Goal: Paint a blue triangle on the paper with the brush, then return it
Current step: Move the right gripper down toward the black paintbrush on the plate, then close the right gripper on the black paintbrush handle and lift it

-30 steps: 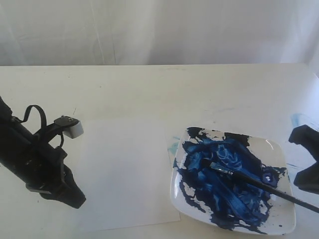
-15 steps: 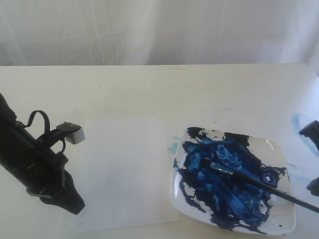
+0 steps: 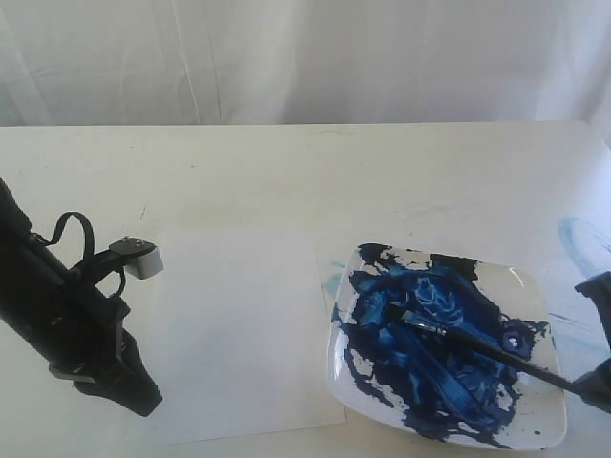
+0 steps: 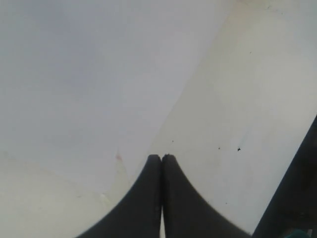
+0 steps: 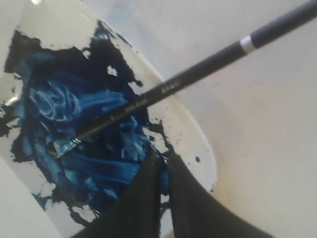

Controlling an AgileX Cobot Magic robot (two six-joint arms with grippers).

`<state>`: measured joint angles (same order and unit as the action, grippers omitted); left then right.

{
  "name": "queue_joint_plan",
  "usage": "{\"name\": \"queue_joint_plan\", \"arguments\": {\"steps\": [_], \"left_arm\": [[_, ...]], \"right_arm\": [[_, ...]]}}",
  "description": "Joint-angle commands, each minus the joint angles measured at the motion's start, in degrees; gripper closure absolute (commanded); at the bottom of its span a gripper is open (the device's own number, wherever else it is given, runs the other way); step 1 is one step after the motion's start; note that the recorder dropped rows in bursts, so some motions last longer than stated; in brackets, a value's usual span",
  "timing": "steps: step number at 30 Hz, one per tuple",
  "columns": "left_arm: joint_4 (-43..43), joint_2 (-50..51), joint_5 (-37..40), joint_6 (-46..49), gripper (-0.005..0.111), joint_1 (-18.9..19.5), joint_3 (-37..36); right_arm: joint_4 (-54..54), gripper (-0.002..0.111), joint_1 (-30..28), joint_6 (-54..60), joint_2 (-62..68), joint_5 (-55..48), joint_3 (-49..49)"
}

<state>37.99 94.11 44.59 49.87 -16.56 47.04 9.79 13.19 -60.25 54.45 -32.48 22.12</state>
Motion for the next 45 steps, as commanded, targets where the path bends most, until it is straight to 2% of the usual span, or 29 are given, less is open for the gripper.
{"name": "queue_joint_plan", "arguments": {"steps": [1,4,9,12,20,23,27,29,39,45], "left_arm": [[0.69,-0.08,1.24,0.00,0.107,-0.20,-0.33],[0.69,-0.08,1.24,0.00,0.107,-0.20,-0.33],[0.82,-0.08,1.49,0.00,0.107,-0.20,-0.33],[0.93,-0.08,1.48,-0.12,0.107,-0.20,-0.33],[2.42,-0.08,1.48,-0.12,0.107,-0.20,-0.33],[2.84,-0.08,1.48,0.01,0.107,-0.20,-0.33],[2.84,-0.08,1.48,0.01,0.107,-0.20,-0.33],[2.84,-0.08,1.48,0.01,0.107,-0.20,-0.33],[3.08,-0.08,1.92,0.02,0.107,-0.20,-0.33],[3.08,-0.08,2.02,0.02,0.107,-0.20,-0.33]], "right_arm": [[-2.02,0.101,-0.06,0.25,0.12,4.36,-0.60],[-2.31,0.101,-0.06,-2.90,0.12,5.40,-1.51],[-2.31,0.101,-0.06,-21.39,0.12,9.00,-5.26],[-2.31,0.101,-0.06,-26.75,0.12,10.86,-7.28],[-2.42,0.098,-0.06,-27.52,0.12,25.24,-11.53],[-2.54,0.088,-0.06,-27.41,0.12,26.99,-11.91],[-2.41,0.066,-0.06,-27.41,0.12,26.74,-12.98],[-1.84,0.060,-0.06,-28.84,0.12,26.06,-13.72],[-2.13,0.059,-0.06,-37.95,0.23,25.28,-15.51],[-2.13,0.059,-0.06,-39.00,3.94,31.94,-15.51]]}}
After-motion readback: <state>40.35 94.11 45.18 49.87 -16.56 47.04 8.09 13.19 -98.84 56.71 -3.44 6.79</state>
